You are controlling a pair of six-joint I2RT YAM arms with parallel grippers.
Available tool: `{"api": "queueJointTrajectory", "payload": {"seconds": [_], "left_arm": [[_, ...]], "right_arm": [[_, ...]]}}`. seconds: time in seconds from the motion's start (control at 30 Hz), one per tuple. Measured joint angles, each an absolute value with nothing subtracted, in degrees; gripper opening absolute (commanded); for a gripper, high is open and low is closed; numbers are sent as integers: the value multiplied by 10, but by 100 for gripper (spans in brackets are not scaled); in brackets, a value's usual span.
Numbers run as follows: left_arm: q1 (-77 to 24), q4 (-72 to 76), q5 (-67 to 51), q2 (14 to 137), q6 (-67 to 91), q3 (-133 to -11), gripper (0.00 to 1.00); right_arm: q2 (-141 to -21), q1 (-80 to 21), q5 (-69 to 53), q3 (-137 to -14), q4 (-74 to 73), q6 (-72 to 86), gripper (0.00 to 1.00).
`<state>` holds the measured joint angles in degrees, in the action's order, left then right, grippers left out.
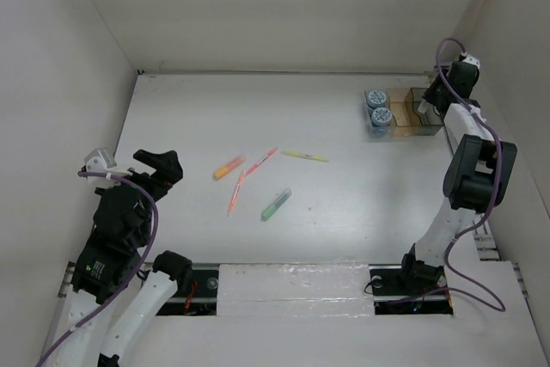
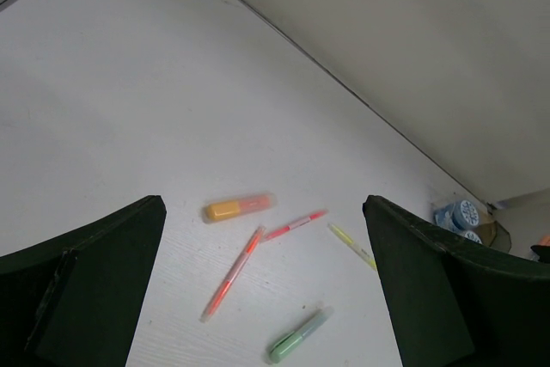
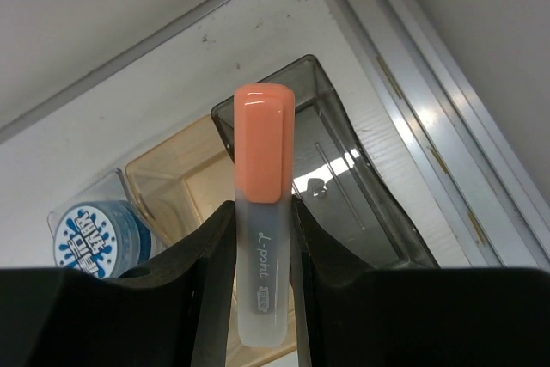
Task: Sort the stationery into containers
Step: Place the pen in the storage box.
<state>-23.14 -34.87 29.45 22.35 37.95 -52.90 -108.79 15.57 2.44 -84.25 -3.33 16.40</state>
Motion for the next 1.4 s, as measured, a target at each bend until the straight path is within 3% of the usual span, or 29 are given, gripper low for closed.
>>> {"api": "queueJointTrajectory", "payload": {"seconds": [0.87, 1.4], "left_arm": [[-231, -328, 269, 224, 364, -524, 100], [-231, -327, 267, 224, 360, -522, 100]], "right_arm": [[-1167, 177, 9, -915, -35, 82, 0], [-1234, 177, 6, -1001, -117, 77, 2]]}}
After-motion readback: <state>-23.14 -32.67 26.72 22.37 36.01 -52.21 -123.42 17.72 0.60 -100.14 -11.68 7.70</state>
